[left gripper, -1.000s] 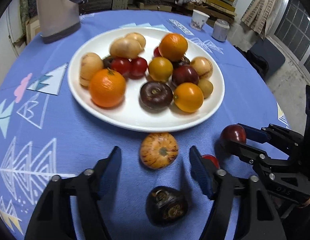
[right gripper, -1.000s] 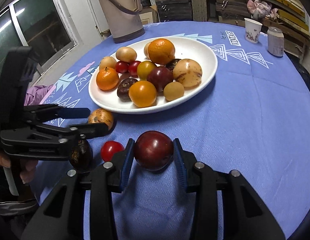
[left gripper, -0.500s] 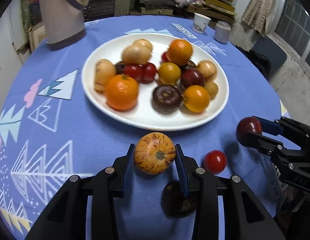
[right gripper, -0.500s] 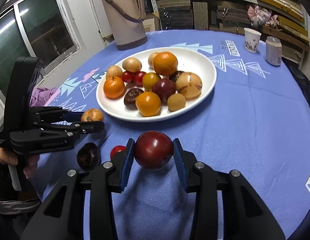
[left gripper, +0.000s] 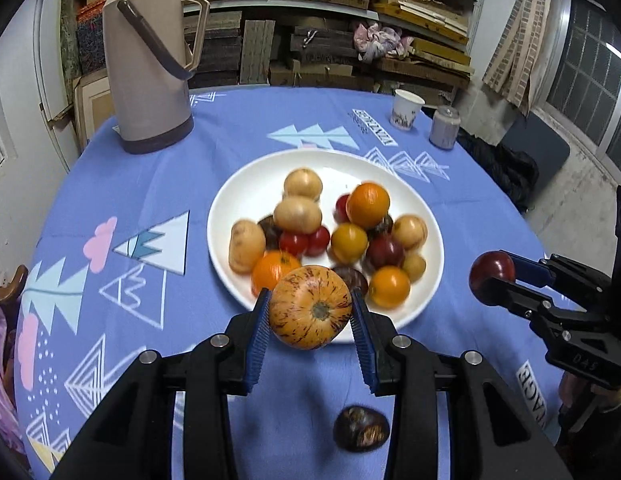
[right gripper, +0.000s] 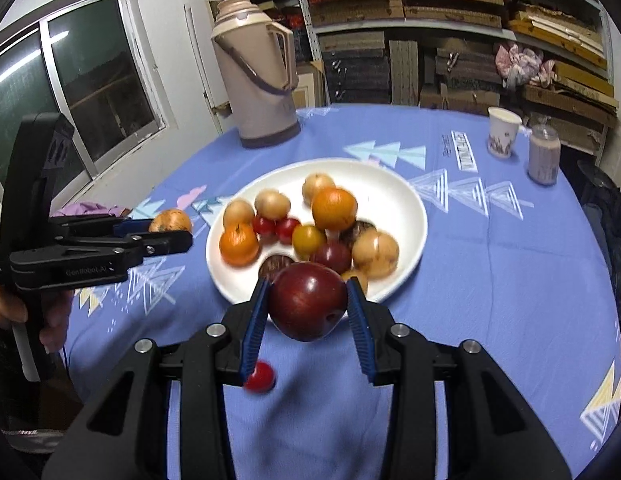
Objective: Organize fruits
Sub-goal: 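Carry the striped fruit and plum onto the white plate and open both grippers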
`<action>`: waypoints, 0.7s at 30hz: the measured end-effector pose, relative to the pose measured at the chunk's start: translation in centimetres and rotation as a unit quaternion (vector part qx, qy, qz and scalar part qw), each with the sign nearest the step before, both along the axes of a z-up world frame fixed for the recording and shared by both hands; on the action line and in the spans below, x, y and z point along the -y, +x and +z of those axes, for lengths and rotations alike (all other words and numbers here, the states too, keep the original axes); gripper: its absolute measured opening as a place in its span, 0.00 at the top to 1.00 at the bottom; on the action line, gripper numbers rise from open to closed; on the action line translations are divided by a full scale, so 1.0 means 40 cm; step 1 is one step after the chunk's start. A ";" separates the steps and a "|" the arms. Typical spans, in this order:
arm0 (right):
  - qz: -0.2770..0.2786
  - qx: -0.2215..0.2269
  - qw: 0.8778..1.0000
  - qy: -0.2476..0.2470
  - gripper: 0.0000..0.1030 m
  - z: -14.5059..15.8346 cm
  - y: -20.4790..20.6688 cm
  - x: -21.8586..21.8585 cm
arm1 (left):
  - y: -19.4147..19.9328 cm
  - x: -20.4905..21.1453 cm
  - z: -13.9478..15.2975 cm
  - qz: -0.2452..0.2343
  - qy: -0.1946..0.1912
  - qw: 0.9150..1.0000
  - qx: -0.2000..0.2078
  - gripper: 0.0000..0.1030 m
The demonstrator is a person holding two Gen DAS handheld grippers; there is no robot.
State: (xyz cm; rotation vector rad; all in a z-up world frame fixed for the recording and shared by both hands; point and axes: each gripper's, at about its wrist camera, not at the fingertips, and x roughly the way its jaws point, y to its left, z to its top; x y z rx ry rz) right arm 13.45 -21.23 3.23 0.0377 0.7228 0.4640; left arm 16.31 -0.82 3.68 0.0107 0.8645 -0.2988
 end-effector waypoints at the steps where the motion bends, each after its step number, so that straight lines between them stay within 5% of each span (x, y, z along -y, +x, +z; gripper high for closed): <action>1: 0.000 0.003 1.000 0.001 0.63 0.005 0.010 -0.004 | 0.013 0.002 0.002 0.001 -0.002 1.000 -0.001 0.62; 21: 0.007 -0.043 0.999 -0.001 0.63 -0.083 0.229 -0.103 | 0.186 0.040 -0.088 0.010 -0.001 0.999 -0.040 0.62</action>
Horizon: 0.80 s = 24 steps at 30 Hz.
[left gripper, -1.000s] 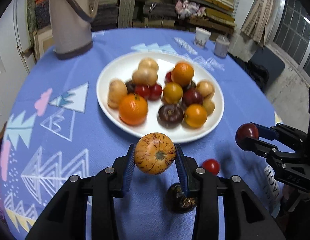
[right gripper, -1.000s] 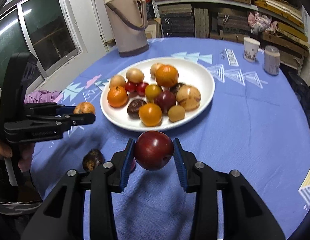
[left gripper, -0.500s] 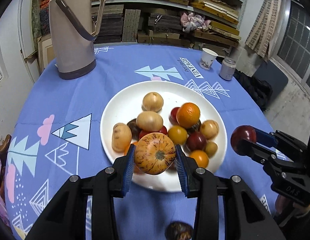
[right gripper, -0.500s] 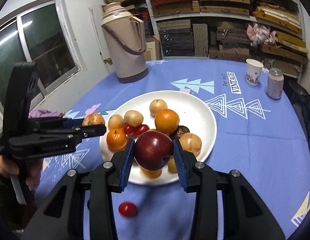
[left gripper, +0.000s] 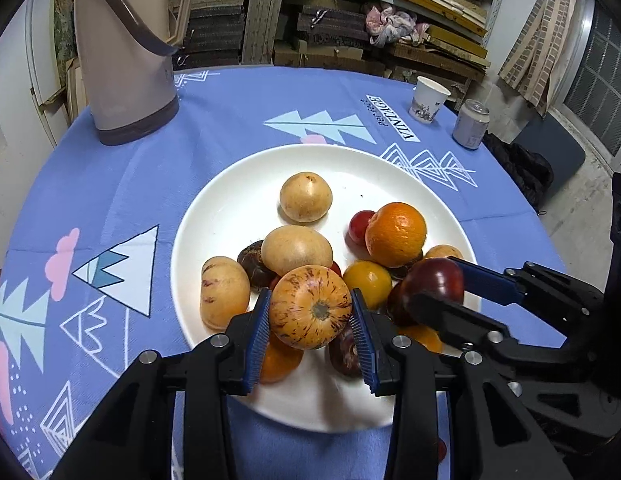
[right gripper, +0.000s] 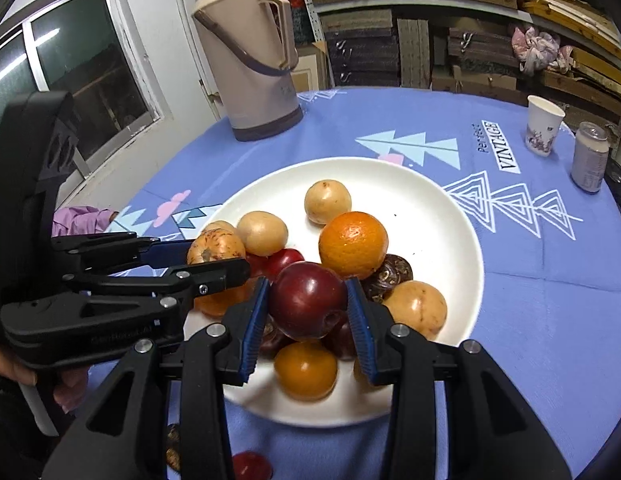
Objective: Organize fruits
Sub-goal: 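Carry the striped fruit and plum onto the white plate and open both grippers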
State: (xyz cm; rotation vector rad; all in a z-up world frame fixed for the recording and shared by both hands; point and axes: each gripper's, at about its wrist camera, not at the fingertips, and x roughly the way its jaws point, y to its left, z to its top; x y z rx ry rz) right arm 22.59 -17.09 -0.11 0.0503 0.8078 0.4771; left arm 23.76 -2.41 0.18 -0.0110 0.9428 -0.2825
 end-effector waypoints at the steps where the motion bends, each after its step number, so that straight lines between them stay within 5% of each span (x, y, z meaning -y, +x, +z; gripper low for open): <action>1: -0.003 -0.001 1.000 -0.003 0.63 -0.004 0.007 0.000 | 0.005 0.001 -0.005 0.001 0.001 1.000 -0.002 0.62; 10: -0.002 0.000 1.000 -0.002 0.61 -0.012 0.022 0.004 | 0.012 0.008 -0.014 0.006 0.011 1.000 -0.001 0.61; 15: -0.004 0.011 1.000 0.005 0.58 0.006 0.003 0.016 | 0.001 0.005 -0.001 0.017 0.016 1.000 0.008 0.45; 24: -0.010 0.021 1.000 0.012 0.55 0.028 -0.069 0.059 | -0.043 0.014 0.019 0.009 0.019 1.000 0.015 0.45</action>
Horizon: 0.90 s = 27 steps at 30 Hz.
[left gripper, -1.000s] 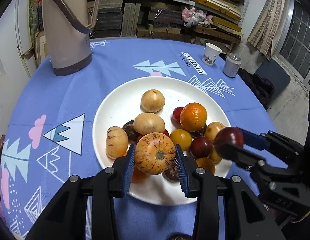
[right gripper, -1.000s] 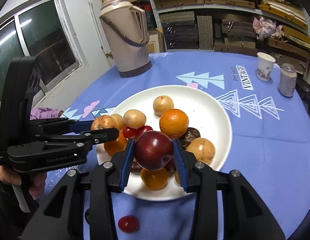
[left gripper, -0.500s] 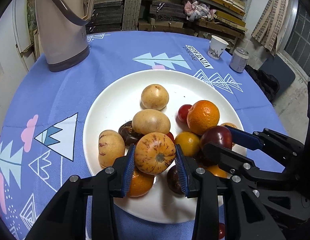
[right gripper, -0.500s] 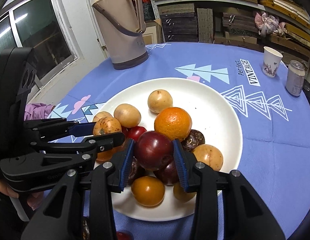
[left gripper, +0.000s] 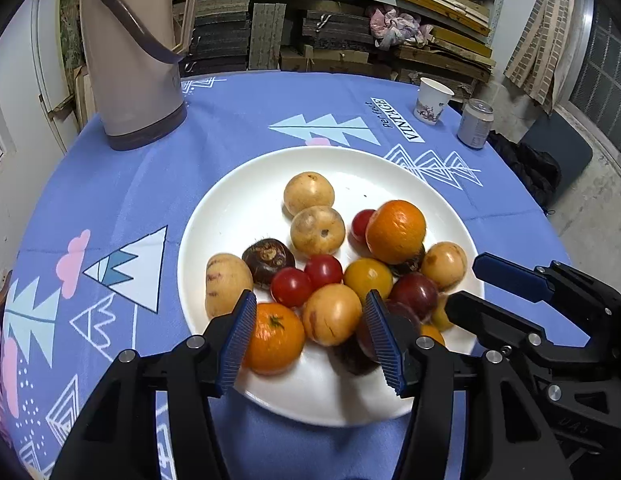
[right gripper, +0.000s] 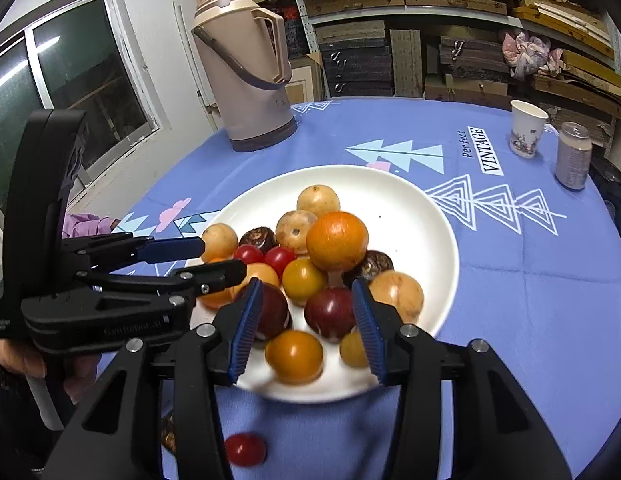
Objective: Organize fruits
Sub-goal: 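Carry the striped fruit and plum onto the white plate and open both grippers, then grasp a dark brown wrinkled fruit with the left gripper while the right grasps a cherry tomato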
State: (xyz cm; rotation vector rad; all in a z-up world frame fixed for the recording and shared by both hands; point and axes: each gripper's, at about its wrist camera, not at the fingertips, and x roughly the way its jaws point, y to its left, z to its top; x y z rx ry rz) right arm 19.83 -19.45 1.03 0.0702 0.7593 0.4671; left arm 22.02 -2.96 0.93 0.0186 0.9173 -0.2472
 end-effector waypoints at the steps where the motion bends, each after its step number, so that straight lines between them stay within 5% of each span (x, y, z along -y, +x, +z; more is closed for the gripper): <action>1: -0.002 0.000 1.000 0.002 0.55 0.001 -0.010 0.006 | -0.006 0.001 0.002 -0.001 0.001 1.000 0.001 0.44; 13: -0.016 -0.004 1.000 0.002 0.48 -0.014 -0.144 0.064 | -0.100 -0.006 0.014 -0.002 0.009 1.000 0.007 0.36; 15: -0.006 -0.009 1.000 -0.006 0.48 -0.031 -0.168 0.055 | -0.124 -0.017 0.013 0.004 0.014 1.000 0.013 0.30; 27: 0.055 -0.034 0.995 -0.076 0.55 -0.139 -0.229 -0.086 | -0.240 -0.068 -0.027 0.008 0.013 1.000 0.003 0.29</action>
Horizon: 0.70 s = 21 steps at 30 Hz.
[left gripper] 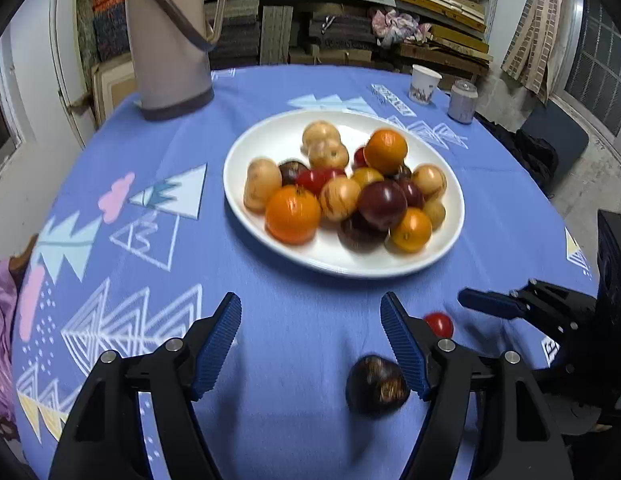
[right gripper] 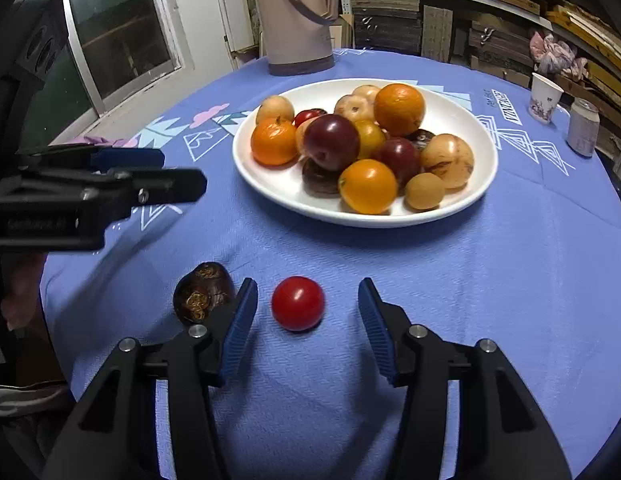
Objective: Organize fruits
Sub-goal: 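Grasp a dark brown wrinkled fruit with the left gripper while the right grasps a cherry tomato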
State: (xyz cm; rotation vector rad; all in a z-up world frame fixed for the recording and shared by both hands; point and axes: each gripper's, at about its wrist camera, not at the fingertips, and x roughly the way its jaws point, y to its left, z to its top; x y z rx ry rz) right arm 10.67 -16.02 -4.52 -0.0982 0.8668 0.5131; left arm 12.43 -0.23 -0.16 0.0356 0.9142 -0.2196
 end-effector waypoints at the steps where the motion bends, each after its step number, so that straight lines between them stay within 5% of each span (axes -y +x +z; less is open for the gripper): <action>1: 0.001 -0.001 1.000 -0.005 0.59 -0.004 0.000 -0.006 | -0.003 -0.003 -0.005 0.001 -0.001 1.000 -0.003 0.29; 3: 0.005 -0.007 1.000 -0.008 0.71 -0.011 0.000 -0.013 | -0.005 -0.009 -0.018 0.003 -0.003 1.000 -0.012 0.29; 12: -0.013 -0.013 1.000 0.020 0.72 -0.007 0.004 0.022 | -0.020 -0.005 -0.048 -0.003 -0.014 0.999 -0.037 0.29; 21: -0.037 -0.011 0.999 0.033 0.72 0.006 -0.016 0.092 | -0.056 0.066 -0.081 -0.046 0.016 0.998 -0.041 0.29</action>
